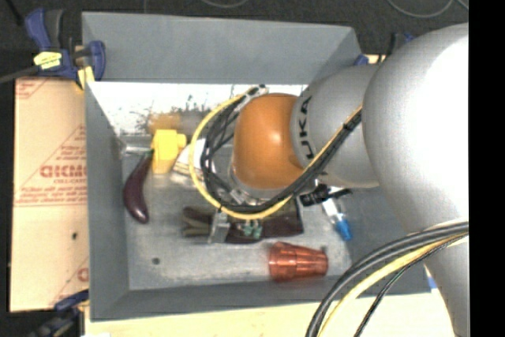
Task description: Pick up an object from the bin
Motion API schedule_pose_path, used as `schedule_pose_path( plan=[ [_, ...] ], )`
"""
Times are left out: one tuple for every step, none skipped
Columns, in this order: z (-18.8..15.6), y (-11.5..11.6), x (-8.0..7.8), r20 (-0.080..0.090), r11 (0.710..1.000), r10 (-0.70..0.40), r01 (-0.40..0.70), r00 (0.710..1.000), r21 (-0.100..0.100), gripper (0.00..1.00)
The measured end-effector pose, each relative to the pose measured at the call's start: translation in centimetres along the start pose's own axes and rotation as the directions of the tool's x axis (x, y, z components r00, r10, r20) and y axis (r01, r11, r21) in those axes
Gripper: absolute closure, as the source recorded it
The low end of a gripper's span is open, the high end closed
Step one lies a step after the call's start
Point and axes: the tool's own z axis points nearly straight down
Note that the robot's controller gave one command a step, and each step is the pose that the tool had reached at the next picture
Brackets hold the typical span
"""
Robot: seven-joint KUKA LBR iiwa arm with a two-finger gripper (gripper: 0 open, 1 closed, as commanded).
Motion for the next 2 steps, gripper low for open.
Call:
schedule_pose_path(
  plan=[
    [-1.5,0.0,0.0,0.000,1.000,0.000,0.000,1.000,0.000,1.00],
    [-2.5,0.0,0.0,0.000,1.000,0.000,0.000,1.000,0.000,1.00]
  ],
)
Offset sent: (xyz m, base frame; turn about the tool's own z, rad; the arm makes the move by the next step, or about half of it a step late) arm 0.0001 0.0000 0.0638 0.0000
